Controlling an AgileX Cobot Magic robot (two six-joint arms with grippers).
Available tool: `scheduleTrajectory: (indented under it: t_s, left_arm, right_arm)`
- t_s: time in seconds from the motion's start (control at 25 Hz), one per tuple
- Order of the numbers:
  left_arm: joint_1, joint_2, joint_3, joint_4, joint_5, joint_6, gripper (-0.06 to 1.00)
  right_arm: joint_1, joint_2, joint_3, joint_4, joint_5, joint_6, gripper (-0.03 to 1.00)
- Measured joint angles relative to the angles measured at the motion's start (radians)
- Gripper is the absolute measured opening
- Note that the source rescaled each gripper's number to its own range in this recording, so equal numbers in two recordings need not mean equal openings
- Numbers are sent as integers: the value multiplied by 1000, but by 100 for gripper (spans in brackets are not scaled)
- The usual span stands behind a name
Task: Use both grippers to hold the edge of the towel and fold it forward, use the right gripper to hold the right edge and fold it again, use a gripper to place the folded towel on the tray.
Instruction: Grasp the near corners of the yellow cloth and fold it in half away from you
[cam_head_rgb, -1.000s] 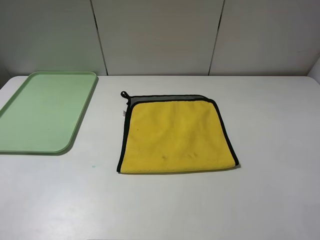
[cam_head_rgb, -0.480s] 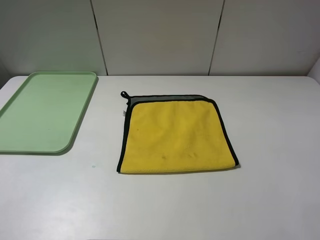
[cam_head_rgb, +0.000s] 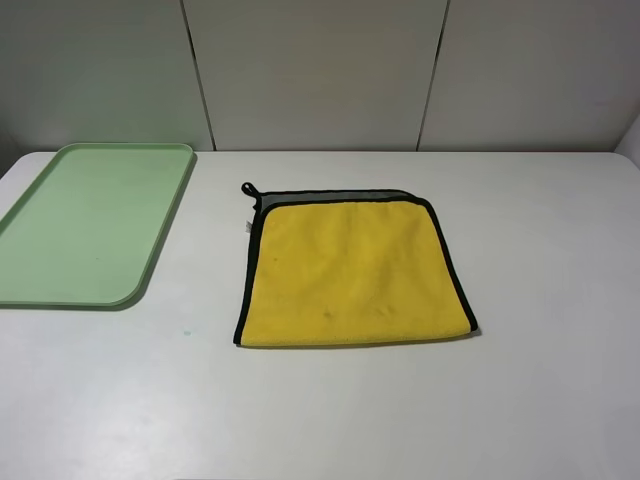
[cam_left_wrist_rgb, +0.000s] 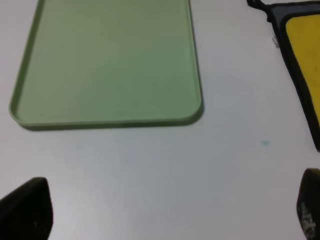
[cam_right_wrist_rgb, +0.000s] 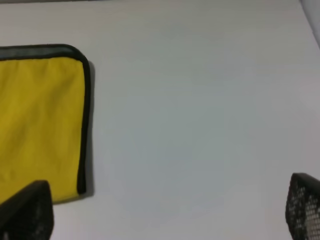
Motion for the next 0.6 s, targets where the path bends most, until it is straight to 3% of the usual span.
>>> scheduleTrajectory:
  t_s: [0.24, 0.6]
  left_arm:
    - [0, 76, -56, 0, -18, -3, 98]
    - [0, 490, -247, 0, -98, 44, 97]
  right_arm:
    - [0, 106, -125, 0, -31, -5, 100]
    - [0, 223, -244, 22, -86, -51, 100]
